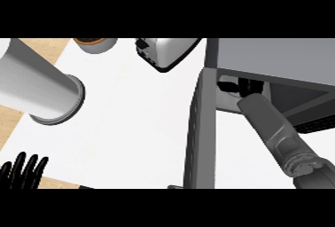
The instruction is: Pick up the milk, place it into the microwave and close the microwave
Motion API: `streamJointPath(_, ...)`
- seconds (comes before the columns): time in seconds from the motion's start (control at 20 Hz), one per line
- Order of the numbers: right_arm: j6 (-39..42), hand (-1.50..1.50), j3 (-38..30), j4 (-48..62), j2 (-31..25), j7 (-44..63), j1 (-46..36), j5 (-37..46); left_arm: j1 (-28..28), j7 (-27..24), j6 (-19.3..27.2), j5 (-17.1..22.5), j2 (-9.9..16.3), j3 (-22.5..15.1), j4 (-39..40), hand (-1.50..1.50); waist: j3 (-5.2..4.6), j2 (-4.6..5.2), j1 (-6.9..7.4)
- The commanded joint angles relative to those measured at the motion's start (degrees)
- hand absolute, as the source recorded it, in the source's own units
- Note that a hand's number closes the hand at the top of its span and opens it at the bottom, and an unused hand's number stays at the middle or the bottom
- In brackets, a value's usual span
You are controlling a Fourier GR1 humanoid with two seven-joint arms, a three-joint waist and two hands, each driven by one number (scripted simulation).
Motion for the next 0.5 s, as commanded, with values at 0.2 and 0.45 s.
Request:
streamJointPath(0.2, 8.11, -1.5, -1.0, -0.93, 3.29, -0.07, -1.78, -1.01, -0.35, -0.62, -0.65, -0.29, 0.84, 0.87, 0.5, -1.5, 0.11, -0.46, -0.59)
streamJointPath(0.45, 13.06, -1.5, -5.66, -5.32, 4.55, -5.32, 1.2, -5.61, 1.42, -2.6, -1.1, -0.53, -0.47, 0.68, 0.96, -1.5, 0.18, -1.12, -2.18)
